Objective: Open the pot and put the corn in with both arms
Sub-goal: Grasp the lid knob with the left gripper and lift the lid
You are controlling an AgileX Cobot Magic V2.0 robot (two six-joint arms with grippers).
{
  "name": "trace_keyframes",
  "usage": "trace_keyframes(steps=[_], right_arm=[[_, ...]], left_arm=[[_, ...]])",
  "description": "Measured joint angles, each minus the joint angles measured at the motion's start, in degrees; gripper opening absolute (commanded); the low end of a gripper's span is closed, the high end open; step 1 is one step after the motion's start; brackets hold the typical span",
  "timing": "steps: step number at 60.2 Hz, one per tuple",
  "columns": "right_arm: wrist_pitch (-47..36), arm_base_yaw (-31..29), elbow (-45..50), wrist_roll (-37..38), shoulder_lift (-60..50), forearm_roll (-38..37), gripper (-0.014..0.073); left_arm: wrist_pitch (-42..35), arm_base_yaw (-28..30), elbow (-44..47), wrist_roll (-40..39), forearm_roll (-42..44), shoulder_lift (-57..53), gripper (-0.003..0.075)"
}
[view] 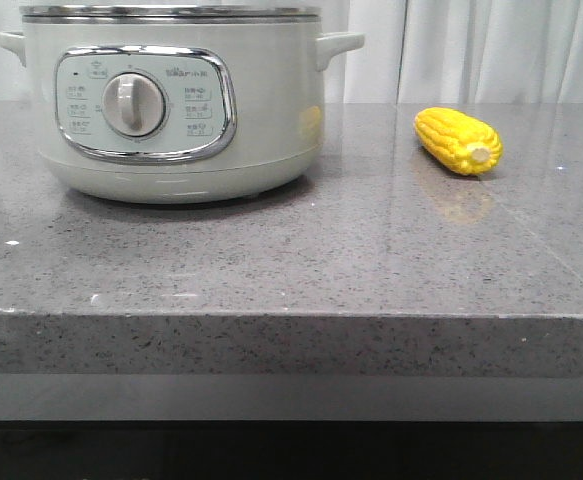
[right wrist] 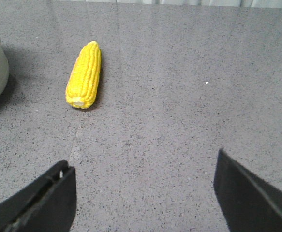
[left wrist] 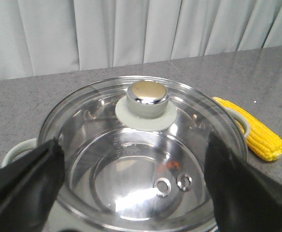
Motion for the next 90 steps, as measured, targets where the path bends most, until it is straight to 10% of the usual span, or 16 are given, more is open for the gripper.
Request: trace_keyframes(steps=[34, 90], right_arm=[[0.1, 0.0, 0.0, 0.0, 0.0, 0.0, 0.0592], [0.1, 0.0, 0.0, 0.0, 0.0, 0.0, 0.0592]], left_arm=[[-3.9, -2.6, -19.7, 0.0, -1.9, 23.3, 0.0585], [-6.7, -1.2, -20.8, -0.1, -4.3, 29.2, 0.0584]])
